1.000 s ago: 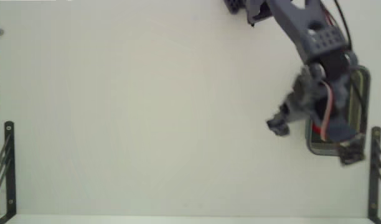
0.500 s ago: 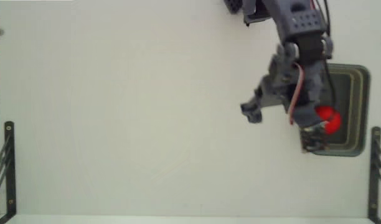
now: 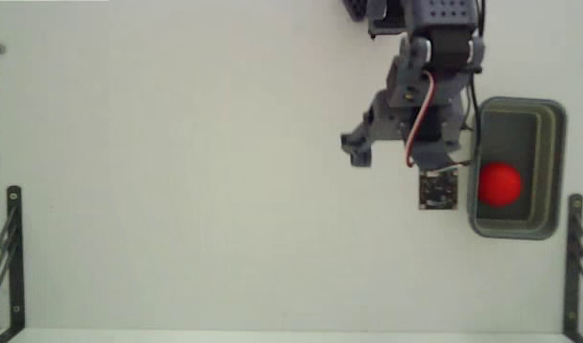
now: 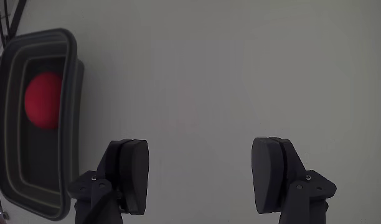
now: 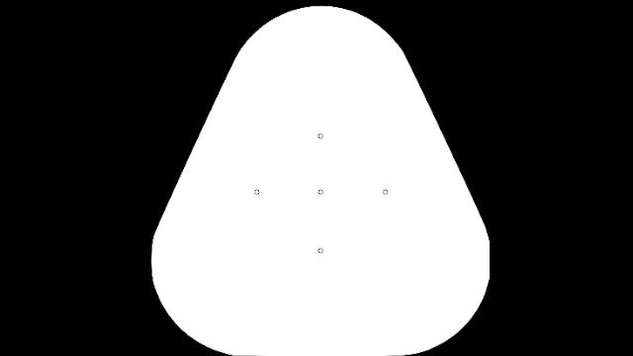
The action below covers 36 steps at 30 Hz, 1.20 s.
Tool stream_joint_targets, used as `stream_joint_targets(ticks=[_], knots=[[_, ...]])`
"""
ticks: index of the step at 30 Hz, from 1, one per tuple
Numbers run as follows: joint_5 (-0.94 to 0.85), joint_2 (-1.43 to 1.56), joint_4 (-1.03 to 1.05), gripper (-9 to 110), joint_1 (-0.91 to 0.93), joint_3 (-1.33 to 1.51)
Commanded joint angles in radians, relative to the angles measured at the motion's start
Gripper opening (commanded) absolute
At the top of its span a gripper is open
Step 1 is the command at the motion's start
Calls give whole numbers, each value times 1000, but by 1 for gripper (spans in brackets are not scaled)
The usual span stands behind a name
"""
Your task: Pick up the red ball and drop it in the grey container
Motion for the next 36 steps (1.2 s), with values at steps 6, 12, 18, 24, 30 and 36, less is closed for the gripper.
stream_joint_targets(ticks=[6, 12, 18, 24, 30, 36], knots=[[3, 106, 2, 110, 43, 56], [3, 123, 2, 110, 56, 73], [3, 124, 2, 110, 57, 74], [3, 124, 2, 110, 57, 74], [3, 124, 2, 110, 57, 74], [3, 124, 2, 110, 57, 74]])
